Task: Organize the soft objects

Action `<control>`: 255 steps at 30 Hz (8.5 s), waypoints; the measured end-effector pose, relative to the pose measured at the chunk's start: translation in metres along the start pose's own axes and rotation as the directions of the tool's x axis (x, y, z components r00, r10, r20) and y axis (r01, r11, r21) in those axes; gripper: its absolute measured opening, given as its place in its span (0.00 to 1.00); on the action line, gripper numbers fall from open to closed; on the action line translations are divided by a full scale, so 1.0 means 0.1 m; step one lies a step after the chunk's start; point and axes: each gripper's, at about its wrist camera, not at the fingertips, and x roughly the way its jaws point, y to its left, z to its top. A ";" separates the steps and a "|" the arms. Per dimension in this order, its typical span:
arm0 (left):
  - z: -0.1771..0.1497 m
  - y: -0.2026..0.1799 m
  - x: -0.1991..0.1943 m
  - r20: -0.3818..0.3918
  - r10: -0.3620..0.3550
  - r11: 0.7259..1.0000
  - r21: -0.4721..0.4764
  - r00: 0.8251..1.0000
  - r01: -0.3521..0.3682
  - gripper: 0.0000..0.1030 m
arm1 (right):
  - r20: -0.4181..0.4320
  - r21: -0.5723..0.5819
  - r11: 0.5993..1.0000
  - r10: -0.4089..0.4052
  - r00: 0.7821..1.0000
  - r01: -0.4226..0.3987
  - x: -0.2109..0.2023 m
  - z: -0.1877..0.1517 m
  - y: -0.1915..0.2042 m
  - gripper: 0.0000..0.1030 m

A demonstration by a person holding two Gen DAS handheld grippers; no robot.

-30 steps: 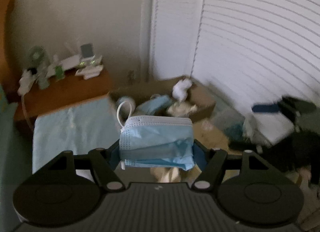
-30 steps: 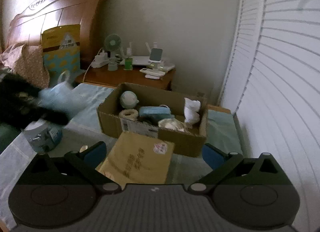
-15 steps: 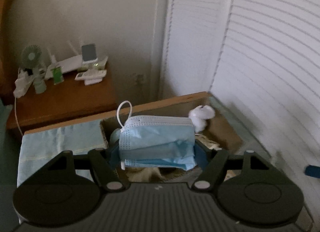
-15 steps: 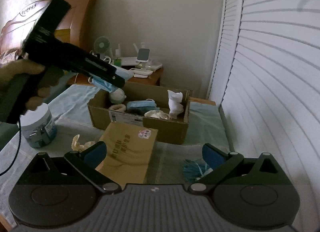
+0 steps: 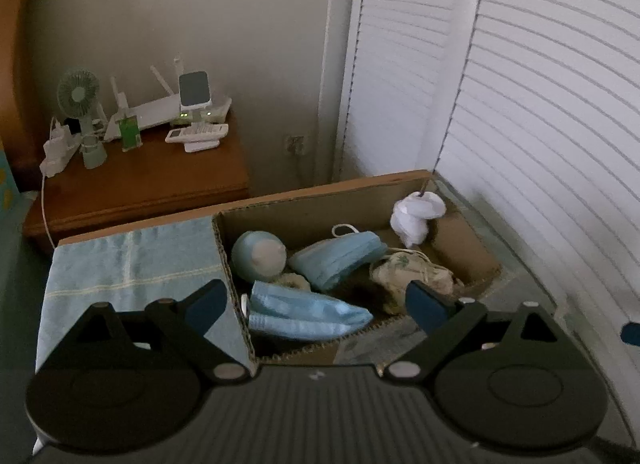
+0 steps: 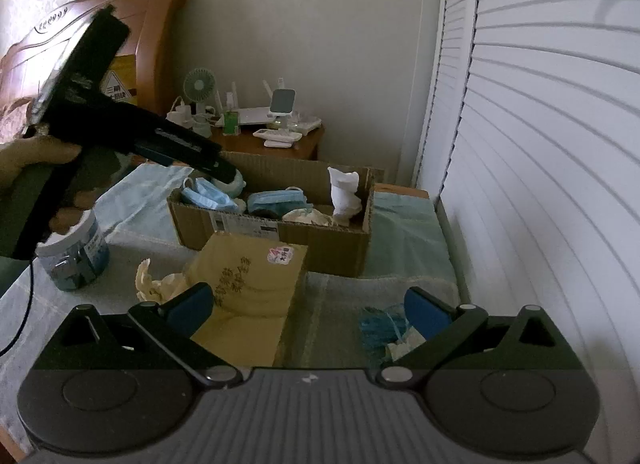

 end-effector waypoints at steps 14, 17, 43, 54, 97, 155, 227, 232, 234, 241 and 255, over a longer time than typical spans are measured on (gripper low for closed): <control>-0.37 -0.12 -0.58 0.045 0.008 0.998 0.063 0.999 -0.011 0.95 | -0.015 0.021 1.000 -0.016 1.000 0.016 -0.13 -0.12 0.00 1.00; -0.45 -0.13 -0.66 0.038 0.004 0.998 0.064 0.999 -0.007 0.95 | -0.018 0.031 0.999 -0.016 1.000 0.017 -0.17 -0.15 -0.01 1.00; -1.49 -0.16 -0.45 -0.135 -0.008 0.995 0.094 0.991 0.021 0.97 | -0.261 0.075 0.991 -0.085 0.962 0.108 0.18 -0.78 -0.13 1.00; -1.54 -0.10 -0.27 -0.145 -0.032 0.991 0.126 0.989 0.050 1.00 | -0.294 0.059 0.996 -0.046 0.955 0.066 0.29 -0.90 -0.12 1.00; -1.17 -0.04 -0.05 -0.063 -0.120 0.985 0.120 0.991 0.127 0.29 | -0.255 0.077 0.990 -0.092 0.962 0.115 0.26 -0.91 -0.09 1.00; -1.06 -0.01 0.16 -0.077 -0.108 0.991 0.066 0.991 0.113 0.49 | -0.167 0.118 0.980 -0.143 0.976 0.163 0.68 -0.44 -0.61 0.65; -1.13 -0.13 -0.39 -0.063 -0.190 0.965 0.171 0.980 0.199 0.27 | -0.235 0.226 0.940 -0.202 0.951 0.255 0.19 -0.51 -0.39 0.27; -1.17 -0.16 -0.59 -0.052 -0.210 0.959 0.186 0.976 0.216 0.27 | -0.184 0.126 0.971 -0.180 0.966 0.205 0.02 -0.33 -0.26 0.27; -1.20 -0.16 -0.66 -0.045 -0.218 0.957 0.186 0.975 0.222 0.27 | -0.153 0.078 0.979 -0.174 0.973 0.187 -0.04 -0.25 -0.21 0.27; -1.30 -0.13 -0.89 -0.025 -0.236 0.954 0.183 0.971 0.237 0.27 | -0.046 -0.012 0.989 -0.148 0.988 0.147 -0.16 0.18 -0.09 0.27; -1.35 -0.04 -1.05 0.024 -0.228 0.963 0.151 0.973 0.222 0.27 | 0.011 -0.249 0.968 0.020 1.000 -0.017 0.41 1.35 0.21 0.27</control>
